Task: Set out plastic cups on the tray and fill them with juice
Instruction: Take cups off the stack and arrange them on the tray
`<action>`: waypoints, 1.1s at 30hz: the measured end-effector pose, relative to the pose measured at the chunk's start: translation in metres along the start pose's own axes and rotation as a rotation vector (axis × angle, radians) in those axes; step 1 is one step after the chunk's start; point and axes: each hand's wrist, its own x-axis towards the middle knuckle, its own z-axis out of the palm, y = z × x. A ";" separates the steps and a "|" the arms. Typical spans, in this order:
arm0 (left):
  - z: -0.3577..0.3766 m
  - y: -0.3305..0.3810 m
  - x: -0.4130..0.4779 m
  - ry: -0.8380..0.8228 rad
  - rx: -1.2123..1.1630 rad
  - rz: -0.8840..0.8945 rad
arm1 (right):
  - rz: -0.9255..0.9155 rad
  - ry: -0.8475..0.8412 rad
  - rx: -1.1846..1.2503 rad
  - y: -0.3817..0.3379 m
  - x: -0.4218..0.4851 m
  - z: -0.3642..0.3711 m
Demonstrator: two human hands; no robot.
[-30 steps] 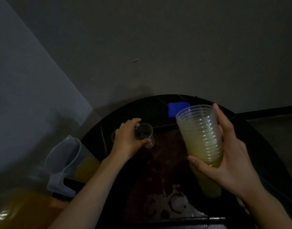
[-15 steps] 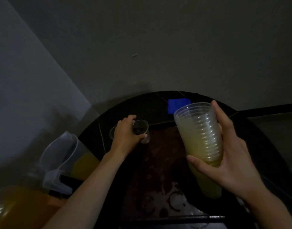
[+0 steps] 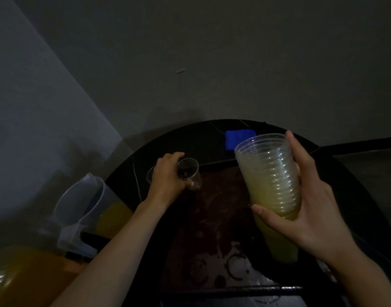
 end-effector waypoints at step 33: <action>-0.062 0.144 -0.035 -0.255 -0.379 0.357 | 0.035 -0.073 0.019 0.004 -0.004 -0.005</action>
